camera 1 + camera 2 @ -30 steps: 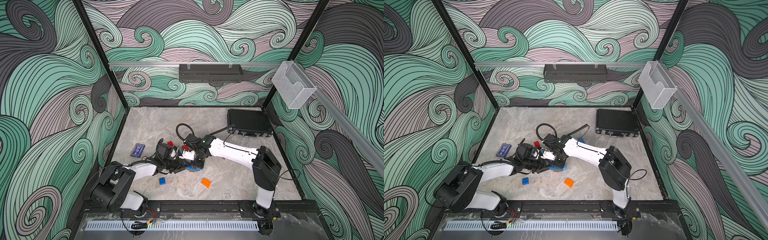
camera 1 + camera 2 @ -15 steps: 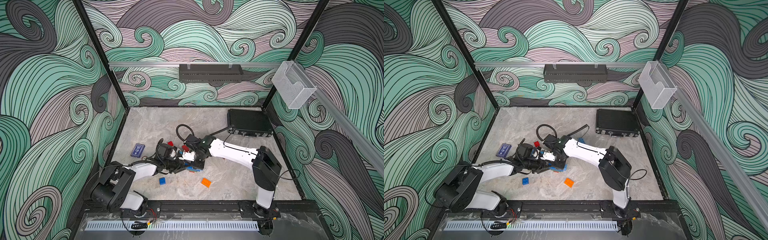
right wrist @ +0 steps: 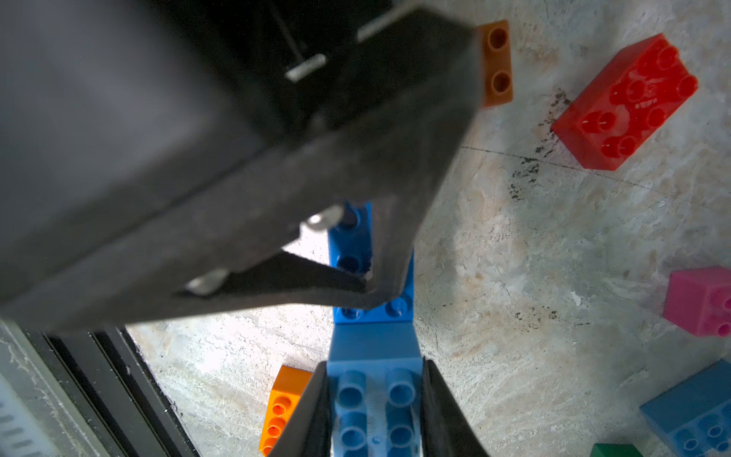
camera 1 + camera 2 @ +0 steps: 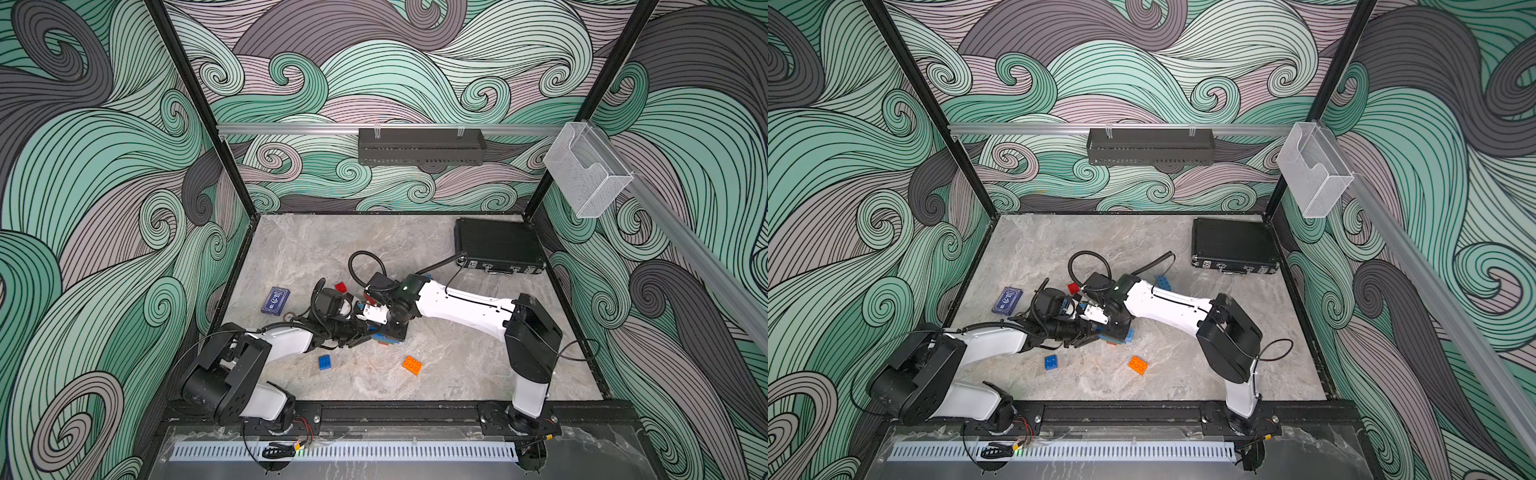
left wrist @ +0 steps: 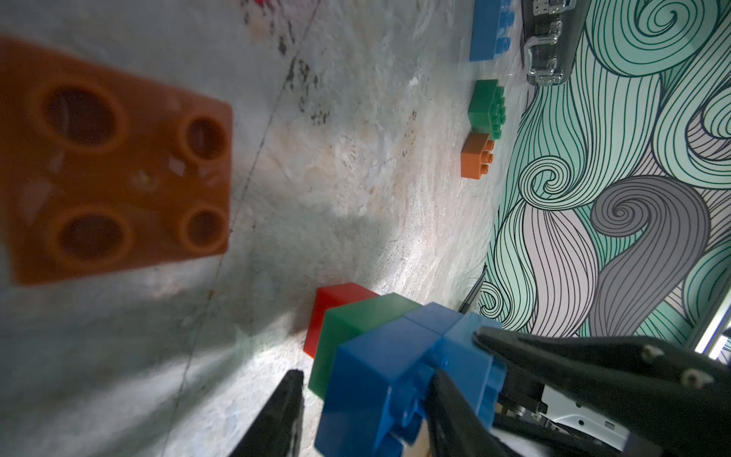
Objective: Assemble a heart with lego
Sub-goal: Assemble the lego brick with the lego brick.
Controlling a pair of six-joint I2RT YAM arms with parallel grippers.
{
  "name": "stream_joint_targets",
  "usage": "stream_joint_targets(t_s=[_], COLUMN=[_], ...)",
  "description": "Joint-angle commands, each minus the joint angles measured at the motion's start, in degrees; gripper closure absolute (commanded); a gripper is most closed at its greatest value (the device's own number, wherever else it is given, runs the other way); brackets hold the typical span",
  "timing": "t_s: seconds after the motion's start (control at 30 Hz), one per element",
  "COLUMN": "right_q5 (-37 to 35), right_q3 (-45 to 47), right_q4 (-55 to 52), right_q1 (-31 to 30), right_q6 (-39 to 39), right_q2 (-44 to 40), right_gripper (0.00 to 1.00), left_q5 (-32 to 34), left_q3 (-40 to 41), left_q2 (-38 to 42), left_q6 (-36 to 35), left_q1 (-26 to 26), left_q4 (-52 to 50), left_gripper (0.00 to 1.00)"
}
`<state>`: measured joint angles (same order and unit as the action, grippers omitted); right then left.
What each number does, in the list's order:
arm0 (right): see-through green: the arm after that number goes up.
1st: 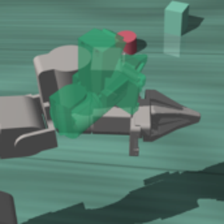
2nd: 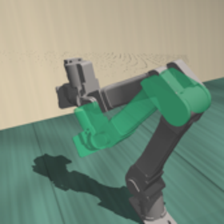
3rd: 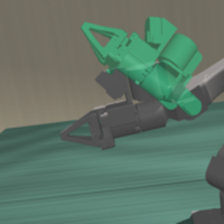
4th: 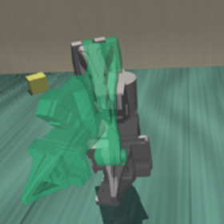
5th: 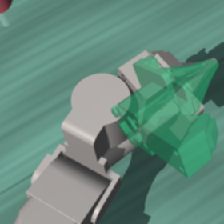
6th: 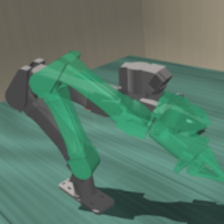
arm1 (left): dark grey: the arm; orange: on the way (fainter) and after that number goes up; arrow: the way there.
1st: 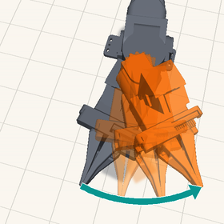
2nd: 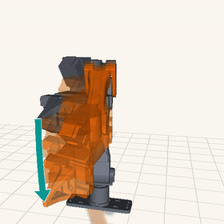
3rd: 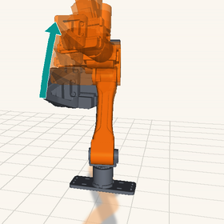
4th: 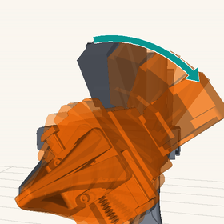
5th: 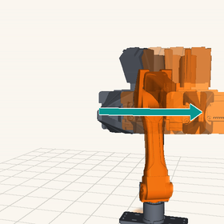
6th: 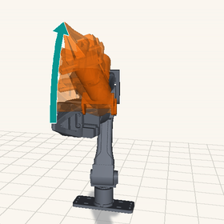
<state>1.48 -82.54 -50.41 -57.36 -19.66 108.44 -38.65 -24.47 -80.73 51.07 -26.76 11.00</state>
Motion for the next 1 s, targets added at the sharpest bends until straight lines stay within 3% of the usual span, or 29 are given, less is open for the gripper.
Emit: stream_joint_targets(t_s=[0.0,0.47,0.77,0.97], right_q5=[-5.77,-1.18,-2.90,-0.22], right_q3=[6.15,6.04,6.27,4.40], right_q4=[-4.44,-2.83,-2.13,-2.76], right_q1=[-0.45,-0.42,-0.44,-0.41], right_q6=[0.87,1.15,1.86,1.55], right_q2=[9.72,5.92,4.92,2.36], right_gripper=[0.75,0.74,0.73,0.66], left_q5=[3.54,3.66,4.48,6.52], left_q3=[2.04,7.76,7.53,6.47], left_q2=[1.37,5.09,13.31,20.07], left_q6=[0.58,2.87,3.13,2.55], left_q1=[-0.32,0.23,1.32,2.67], left_q4=[-4.62,0.19,-7.56,-15.54], left_gripper=[0.50,0.45,0.44,0.44])
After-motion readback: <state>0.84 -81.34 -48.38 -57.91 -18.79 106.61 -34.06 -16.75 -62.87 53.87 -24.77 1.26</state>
